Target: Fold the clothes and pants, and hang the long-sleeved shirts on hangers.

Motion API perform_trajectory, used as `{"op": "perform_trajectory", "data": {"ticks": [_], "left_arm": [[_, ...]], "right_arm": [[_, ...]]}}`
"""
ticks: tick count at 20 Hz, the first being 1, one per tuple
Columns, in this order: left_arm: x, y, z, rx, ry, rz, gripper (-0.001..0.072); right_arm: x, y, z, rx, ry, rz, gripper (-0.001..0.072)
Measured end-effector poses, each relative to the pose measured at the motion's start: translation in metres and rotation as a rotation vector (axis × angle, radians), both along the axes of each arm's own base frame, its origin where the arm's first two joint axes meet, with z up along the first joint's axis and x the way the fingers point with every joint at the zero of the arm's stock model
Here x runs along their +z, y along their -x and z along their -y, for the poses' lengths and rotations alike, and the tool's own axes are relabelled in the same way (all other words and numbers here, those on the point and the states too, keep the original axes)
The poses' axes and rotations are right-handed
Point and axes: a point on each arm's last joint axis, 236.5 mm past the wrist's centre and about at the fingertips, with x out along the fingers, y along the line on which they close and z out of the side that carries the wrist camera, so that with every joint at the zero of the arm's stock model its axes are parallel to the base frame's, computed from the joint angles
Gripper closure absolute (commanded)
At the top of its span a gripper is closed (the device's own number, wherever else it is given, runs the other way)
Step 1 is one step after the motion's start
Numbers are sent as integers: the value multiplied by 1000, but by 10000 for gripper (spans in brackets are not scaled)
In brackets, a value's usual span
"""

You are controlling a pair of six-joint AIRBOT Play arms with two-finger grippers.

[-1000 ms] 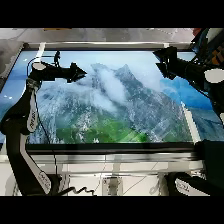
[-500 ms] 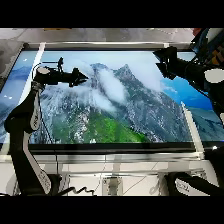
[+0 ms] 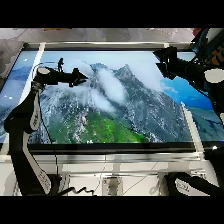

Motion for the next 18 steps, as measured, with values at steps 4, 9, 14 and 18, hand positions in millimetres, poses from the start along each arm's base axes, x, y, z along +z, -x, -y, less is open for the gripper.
{"op": "perform_trajectory", "data": {"ticks": [4, 9, 14, 18], "left_arm": [[85, 10, -1, 1, -8, 147, 478], [195, 42, 2, 0, -19, 343, 478], [275, 83, 5, -1, -30, 498, 478], [318, 112, 10, -7, -34, 586, 478]], "right_arm": [[0, 0, 0, 0, 0, 0, 123], [0, 0, 0, 0, 0, 0, 123], [0, 0, 0, 0, 0, 0, 122], [0, 0, 0, 0, 0, 0, 123]]}}
